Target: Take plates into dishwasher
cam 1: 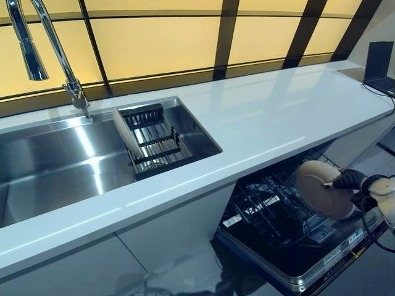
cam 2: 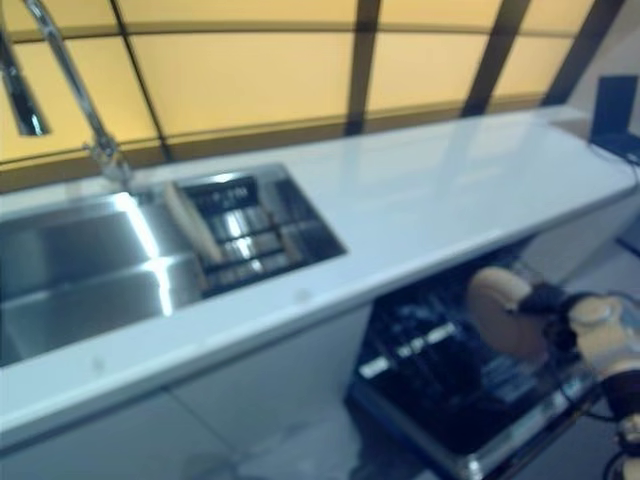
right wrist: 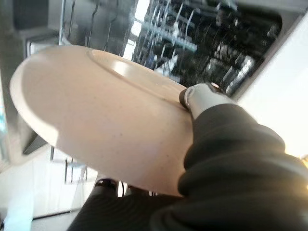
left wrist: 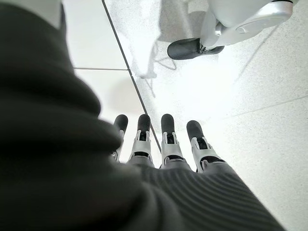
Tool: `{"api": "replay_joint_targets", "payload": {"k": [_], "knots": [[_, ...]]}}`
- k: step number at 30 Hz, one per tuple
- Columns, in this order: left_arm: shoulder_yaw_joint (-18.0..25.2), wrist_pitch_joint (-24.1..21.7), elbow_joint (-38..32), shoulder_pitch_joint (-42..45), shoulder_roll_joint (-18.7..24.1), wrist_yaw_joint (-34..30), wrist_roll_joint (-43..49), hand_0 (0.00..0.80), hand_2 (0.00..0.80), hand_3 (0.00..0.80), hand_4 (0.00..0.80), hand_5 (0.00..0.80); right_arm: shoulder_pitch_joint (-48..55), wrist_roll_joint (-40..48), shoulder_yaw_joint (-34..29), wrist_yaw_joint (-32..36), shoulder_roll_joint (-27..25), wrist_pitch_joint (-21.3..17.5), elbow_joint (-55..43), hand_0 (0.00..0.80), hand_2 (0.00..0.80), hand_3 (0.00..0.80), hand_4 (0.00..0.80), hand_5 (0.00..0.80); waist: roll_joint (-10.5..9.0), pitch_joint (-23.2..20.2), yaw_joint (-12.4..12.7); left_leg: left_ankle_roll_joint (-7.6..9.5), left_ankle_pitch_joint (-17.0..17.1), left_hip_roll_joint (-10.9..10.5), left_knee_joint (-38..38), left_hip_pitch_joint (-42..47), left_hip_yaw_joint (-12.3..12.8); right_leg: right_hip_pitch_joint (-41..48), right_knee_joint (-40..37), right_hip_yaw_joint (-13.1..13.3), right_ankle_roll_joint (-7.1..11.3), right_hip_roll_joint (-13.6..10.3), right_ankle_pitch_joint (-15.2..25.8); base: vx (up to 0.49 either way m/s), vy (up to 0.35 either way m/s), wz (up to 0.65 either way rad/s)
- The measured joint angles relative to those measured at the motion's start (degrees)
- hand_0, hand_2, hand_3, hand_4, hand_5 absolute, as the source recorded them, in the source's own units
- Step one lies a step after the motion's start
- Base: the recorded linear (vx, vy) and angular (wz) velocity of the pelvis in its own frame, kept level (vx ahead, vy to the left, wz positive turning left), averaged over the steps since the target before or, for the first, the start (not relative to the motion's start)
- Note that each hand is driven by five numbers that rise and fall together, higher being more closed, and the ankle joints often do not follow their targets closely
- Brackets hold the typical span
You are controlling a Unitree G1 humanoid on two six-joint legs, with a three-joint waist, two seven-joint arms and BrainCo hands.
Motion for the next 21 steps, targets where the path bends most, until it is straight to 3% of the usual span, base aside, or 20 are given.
{"api": "replay_joint_targets", "payload": {"k": [8, 21], "knots": [[-0.06, 0.01, -0.66, -0.1, 0.0, -0.02, -0.06, 0.0, 0.0, 0.0, 0.0, 0.0, -0.3, -1.18, 2.23, -0.96, 2.29, -0.01, 0.82, 0.8, 0.8, 0.8, 0.8, 0.8, 1.37, 1.1, 1.12, 0.03, 0.04, -0.05, 0.0, -0.24, -0.63, -0.1, -0.02, -0.58, 0.01, -0.01, -0.04, -0.006, -0.004, 0.03], [0.01, -0.1, -1.88, -0.4, -0.05, -0.05, -4.99, 0.0, 0.0, 0.0, 0.0, 0.0, -0.36, -3.16, 3.91, -4.45, 6.93, 0.0, 3.3, 0.8, 0.8, 0.8, 0.8, 0.8, 1.92, 2.62, 1.5, 0.05, 0.11, -0.15, 0.02, -0.76, -1.25, -0.21, -0.04, -1.37, 0.04, -0.08, -0.13, -0.001, -0.002, 0.01]]}}
